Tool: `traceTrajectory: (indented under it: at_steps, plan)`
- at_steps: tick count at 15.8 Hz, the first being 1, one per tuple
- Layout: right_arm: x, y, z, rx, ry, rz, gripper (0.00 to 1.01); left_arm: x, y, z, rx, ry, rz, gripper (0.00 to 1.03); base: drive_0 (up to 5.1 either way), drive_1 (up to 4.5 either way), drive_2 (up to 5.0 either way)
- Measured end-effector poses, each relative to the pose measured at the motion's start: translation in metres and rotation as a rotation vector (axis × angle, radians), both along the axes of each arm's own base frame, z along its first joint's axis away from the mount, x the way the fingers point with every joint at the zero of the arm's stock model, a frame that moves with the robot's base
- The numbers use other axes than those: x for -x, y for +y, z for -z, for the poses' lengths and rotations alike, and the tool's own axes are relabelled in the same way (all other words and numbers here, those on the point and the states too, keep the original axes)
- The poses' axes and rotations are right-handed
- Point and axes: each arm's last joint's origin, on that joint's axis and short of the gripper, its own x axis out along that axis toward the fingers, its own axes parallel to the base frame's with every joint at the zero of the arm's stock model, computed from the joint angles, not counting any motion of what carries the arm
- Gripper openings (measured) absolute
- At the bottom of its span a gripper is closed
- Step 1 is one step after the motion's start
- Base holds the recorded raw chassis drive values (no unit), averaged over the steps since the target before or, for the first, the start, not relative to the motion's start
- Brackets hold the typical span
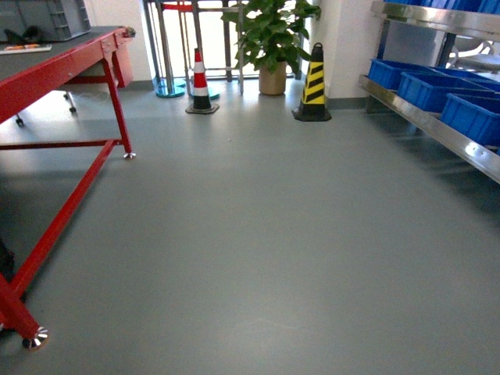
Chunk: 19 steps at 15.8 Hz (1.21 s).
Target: Sort blue parts and orange caps into right shelf containers
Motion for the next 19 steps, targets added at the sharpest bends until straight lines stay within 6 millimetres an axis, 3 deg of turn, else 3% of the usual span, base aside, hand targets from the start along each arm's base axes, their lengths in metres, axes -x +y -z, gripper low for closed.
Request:
traceTrajectory:
  at_steps: [19]
  plan:
    - [0.0000,0.0000,-0.0001,0.000,-0.001,0.000,0.43,0.0000,0.0000,0.0000,0.000,0.000,0.000,0.44,-1.5,-1.51,-1.5]
